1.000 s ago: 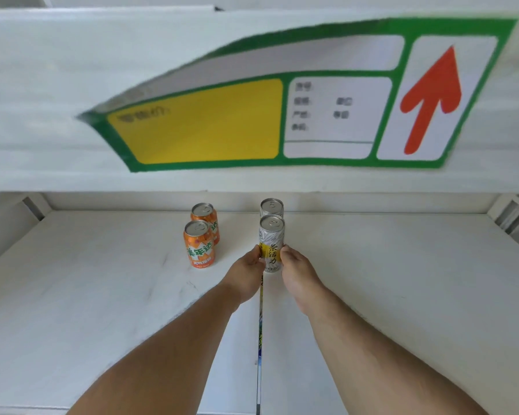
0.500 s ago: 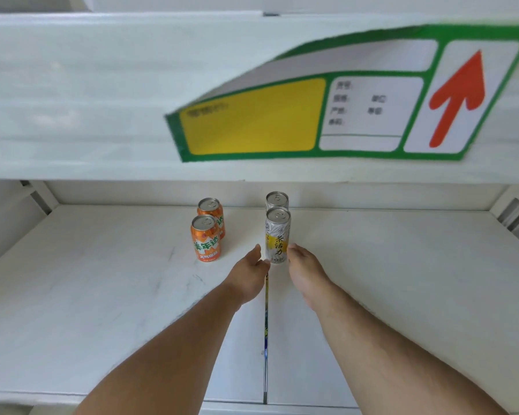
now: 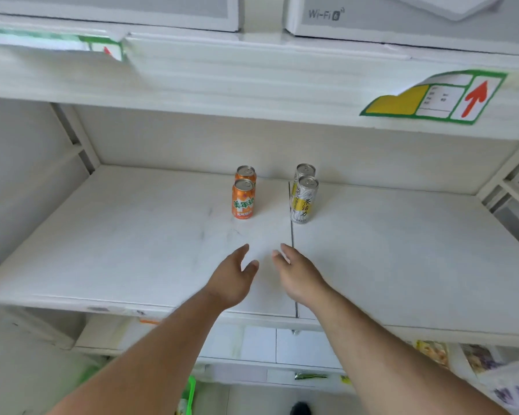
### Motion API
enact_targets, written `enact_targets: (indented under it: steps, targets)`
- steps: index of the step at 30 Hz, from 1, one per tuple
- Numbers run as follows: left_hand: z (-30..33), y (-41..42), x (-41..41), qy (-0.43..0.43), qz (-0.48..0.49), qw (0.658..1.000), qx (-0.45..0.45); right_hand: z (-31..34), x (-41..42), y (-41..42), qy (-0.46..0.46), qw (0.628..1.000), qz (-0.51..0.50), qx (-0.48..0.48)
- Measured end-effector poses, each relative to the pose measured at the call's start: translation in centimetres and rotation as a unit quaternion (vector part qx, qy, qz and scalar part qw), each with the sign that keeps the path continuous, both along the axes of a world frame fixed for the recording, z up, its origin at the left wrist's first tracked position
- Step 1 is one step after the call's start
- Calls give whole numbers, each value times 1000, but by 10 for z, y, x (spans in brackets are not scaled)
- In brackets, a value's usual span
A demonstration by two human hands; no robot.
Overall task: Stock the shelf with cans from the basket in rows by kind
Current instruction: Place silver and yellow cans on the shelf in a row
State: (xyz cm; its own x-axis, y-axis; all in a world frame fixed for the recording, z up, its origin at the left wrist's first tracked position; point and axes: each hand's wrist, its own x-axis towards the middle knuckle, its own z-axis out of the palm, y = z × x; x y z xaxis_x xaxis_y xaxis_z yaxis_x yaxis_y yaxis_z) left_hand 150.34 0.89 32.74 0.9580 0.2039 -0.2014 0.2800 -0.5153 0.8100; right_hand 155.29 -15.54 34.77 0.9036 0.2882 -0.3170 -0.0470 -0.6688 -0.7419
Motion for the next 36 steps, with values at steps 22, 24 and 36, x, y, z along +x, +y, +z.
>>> enact_targets:
  steps: [22,24,36]
  targets:
    - [-63,36,-362,299,189,924,146,-84,-250,22,57,899,409,-145]
    - [-69,42,-380,311,195,918,150,-92,-258,25,69,895,412,-155]
    - [-114,135,-428,329,187,921,94,-147,-298,123,116,896,381,-198]
